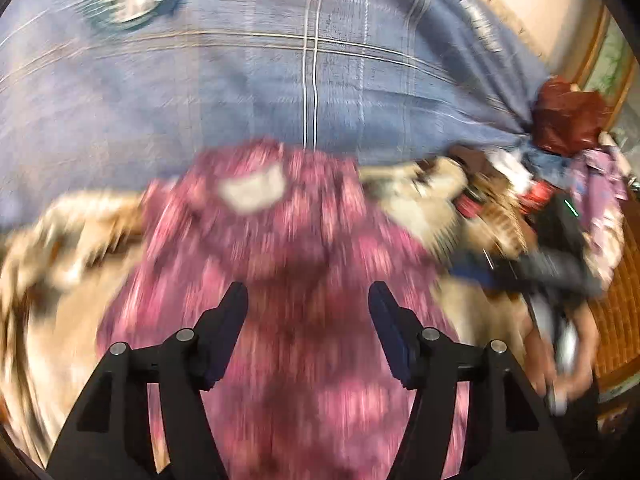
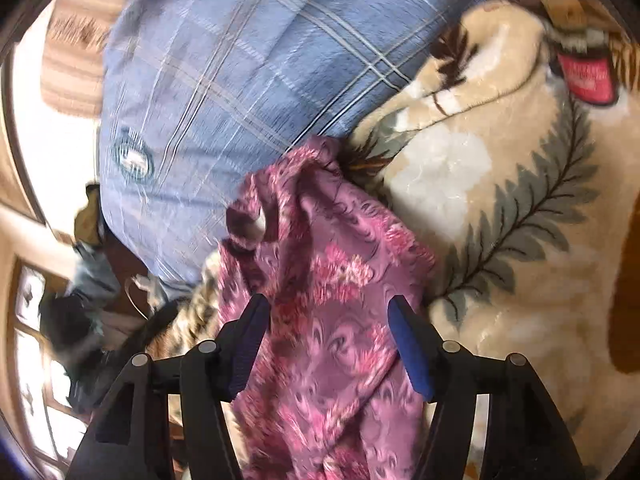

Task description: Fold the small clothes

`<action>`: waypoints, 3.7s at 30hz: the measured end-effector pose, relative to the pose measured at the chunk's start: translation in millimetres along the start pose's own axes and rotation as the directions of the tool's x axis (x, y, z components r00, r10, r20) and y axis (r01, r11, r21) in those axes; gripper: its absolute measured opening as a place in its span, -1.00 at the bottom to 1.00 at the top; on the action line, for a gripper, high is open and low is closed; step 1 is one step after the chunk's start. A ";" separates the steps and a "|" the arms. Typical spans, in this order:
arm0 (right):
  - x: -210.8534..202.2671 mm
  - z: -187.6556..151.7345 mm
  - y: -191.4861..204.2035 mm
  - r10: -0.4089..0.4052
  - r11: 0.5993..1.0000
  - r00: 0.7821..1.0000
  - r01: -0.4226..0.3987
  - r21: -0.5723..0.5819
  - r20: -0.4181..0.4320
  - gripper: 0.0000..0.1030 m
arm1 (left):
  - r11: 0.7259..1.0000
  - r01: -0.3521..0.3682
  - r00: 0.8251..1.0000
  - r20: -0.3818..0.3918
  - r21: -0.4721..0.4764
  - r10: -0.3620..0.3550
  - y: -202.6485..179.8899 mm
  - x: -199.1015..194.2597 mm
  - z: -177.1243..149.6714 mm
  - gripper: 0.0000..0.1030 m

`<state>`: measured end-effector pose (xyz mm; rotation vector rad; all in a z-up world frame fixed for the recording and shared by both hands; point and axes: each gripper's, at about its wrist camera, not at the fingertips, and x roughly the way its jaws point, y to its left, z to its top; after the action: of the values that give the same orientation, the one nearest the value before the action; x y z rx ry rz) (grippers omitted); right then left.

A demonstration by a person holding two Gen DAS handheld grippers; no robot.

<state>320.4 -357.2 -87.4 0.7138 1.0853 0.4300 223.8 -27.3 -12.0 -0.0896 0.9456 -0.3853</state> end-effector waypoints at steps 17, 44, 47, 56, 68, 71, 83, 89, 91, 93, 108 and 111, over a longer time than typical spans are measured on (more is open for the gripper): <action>37.8 -217.9 36.8 0.108 0.990 0.973 -0.123 -0.065 -0.202 -0.46 | 0.931 0.169 0.975 -0.080 -0.324 -0.205 32.4 16.2 -145.1 0.02; 29.1 -240.9 74.0 0.007 0.952 0.986 -0.058 -0.300 -0.168 -0.86 | 0.862 0.301 0.948 0.035 -0.408 -0.315 51.3 0.0 -171.2 -0.89; 44.1 -247.9 71.8 -0.025 0.953 0.982 -0.033 -0.301 -0.187 -0.86 | 0.917 0.137 0.977 -0.101 -0.375 -0.187 48.1 24.8 -175.7 -0.88; -5.5 -245.3 67.7 0.001 0.957 0.994 -0.034 -0.288 -0.113 0.15 | 0.933 0.081 0.997 0.035 -0.351 -0.073 54.0 -39.1 -180.8 0.12; -96.8 -249.4 4.4 -0.203 0.968 0.973 0.217 -0.128 0.114 0.12 | 0.925 -0.017 0.994 0.090 -0.379 0.055 45.5 -55.7 -225.3 0.17; -87.3 -238.5 -5.3 -0.320 0.936 0.941 0.332 -0.119 0.108 0.00 | 0.955 -0.011 0.996 0.086 -0.297 0.038 20.5 -52.5 -222.4 0.17; -43.6 -256.2 -30.0 -0.407 0.908 0.909 0.392 -0.150 -0.090 -0.36 | 0.997 0.063 0.998 -0.012 -0.047 -0.063 -79.5 -25.9 -233.3 0.17; -57.6 -260.8 -27.0 -0.352 0.931 0.932 0.338 -0.136 -0.088 -0.93 | 0.995 0.070 0.996 -0.067 0.072 -0.066 -112.3 -17.0 -249.7 0.17; -76.6 -258.7 -26.6 -0.311 0.947 0.949 0.304 -0.100 -0.057 -0.93 | 0.988 0.109 0.991 -0.094 0.114 -0.098 -122.1 -13.4 -254.6 0.17; -98.4 -256.0 -29.5 -0.272 0.960 0.962 0.270 -0.067 -0.023 -0.93 | 0.979 0.124 0.987 -0.119 0.163 -0.105 -134.0 -5.7 -260.3 0.17; -163.1 -221.0 -45.7 -0.029 1.000 0.984 0.029 0.005 0.174 -0.93 | 0.799 -0.130 0.987 0.001 0.587 0.160 -203.2 43.3 -303.5 -0.48; -166.3 -218.2 -42.2 0.062 0.998 0.983 -0.064 0.003 0.171 -0.93 | 0.828 -0.090 0.992 -0.025 0.553 0.125 -195.0 33.3 -297.0 -0.89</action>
<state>51.8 -425.0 -71.0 0.7801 0.9059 0.4104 -52.7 -193.0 -165.0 0.5086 0.8617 -0.5463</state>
